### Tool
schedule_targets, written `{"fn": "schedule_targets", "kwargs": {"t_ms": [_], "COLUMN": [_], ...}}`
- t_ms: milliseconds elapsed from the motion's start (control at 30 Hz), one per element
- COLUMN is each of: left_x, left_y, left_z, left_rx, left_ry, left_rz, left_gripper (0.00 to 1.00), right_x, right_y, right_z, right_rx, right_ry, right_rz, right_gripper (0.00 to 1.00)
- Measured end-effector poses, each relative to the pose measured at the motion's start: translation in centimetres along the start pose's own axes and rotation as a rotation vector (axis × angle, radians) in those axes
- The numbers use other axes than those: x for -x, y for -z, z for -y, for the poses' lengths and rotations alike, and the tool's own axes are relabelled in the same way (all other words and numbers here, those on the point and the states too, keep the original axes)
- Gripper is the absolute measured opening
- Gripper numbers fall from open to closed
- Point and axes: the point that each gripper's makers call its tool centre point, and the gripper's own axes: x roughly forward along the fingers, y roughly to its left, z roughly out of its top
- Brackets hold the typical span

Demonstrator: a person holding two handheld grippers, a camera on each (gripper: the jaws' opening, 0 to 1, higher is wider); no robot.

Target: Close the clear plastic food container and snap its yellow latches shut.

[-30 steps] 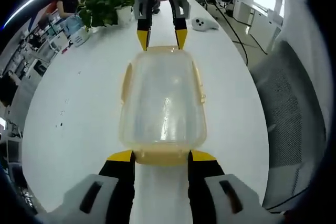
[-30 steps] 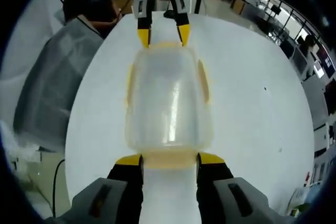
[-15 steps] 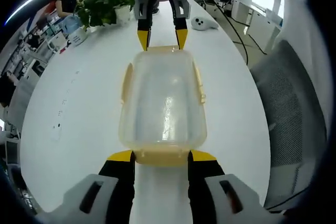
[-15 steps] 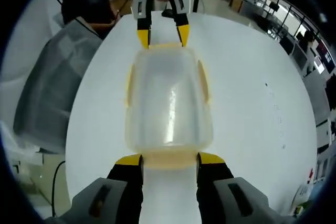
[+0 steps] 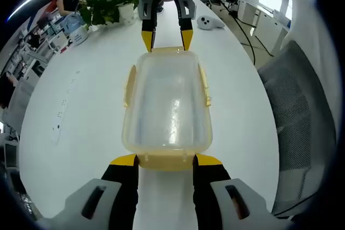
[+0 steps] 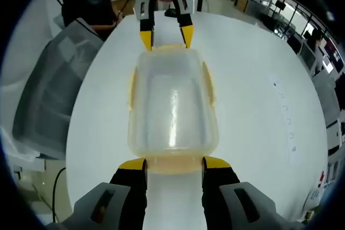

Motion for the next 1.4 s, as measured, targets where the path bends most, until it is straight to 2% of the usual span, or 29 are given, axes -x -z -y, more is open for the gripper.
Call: {"fn": "schedule_targets", "kwargs": {"t_ms": [767,900,967,1000,1033,1133,1200,1233,1267,1333,1400], "left_x": [-0.6,-0.6,-0.5,-0.5,-0.4,0.1,0.3,0.5,0.7,1.1,1.4], "left_y": [0.1,0.3,0.8,0.8,0.8,1.0,1.0,0.7,0.1,0.1,-0.2], "left_z": [-0.2,-0.1,-0.1,-0.4,-0.3,0.0,-0.4,-0.4,-0.2,-0.8,-0.8], "left_rx": [0.004,-0.011,-0.028,-0.035,-0.026,0.011,-0.001,0.015,0.059,0.039,0.041], "left_ry": [0.014,-0.003,-0.019,-0.044,-0.043,-0.036,-0.075,-0.078,-0.063,-0.093,-0.094], "left_rz": [0.021,0.017,0.002,0.009,0.018,0.023,0.030,0.046,0.087,0.078,0.082], "left_gripper": [0.40,0.41,0.49,0.55,0.57,0.49,0.50,0.51,0.51,0.51,0.50], "right_x": [-0.1,-0.2,-0.1,-0.1,-0.1,0.4,0.9,1.0,1.3,1.7,1.8], "right_y": [0.3,0.6,1.3,1.6,1.6,1.6,0.9,0.8,0.5,0.3,-0.1], "right_z": [0.0,0.0,0.2,0.2,0.0,-0.1,-0.1,-0.1,0.1,0.3,0.3], "right_rx": [-0.013,-0.025,-0.015,0.001,0.002,-0.022,-0.057,-0.060,-0.057,-0.074,-0.103], "right_ry": [-0.001,0.014,0.035,0.044,0.043,0.054,0.065,0.069,0.083,0.103,0.109], "right_rz": [0.006,0.013,-0.010,-0.025,-0.025,-0.012,0.011,0.016,0.026,0.029,0.050], "right_gripper": [0.39,0.40,0.42,0.42,0.44,0.47,0.46,0.46,0.46,0.46,0.46]}}
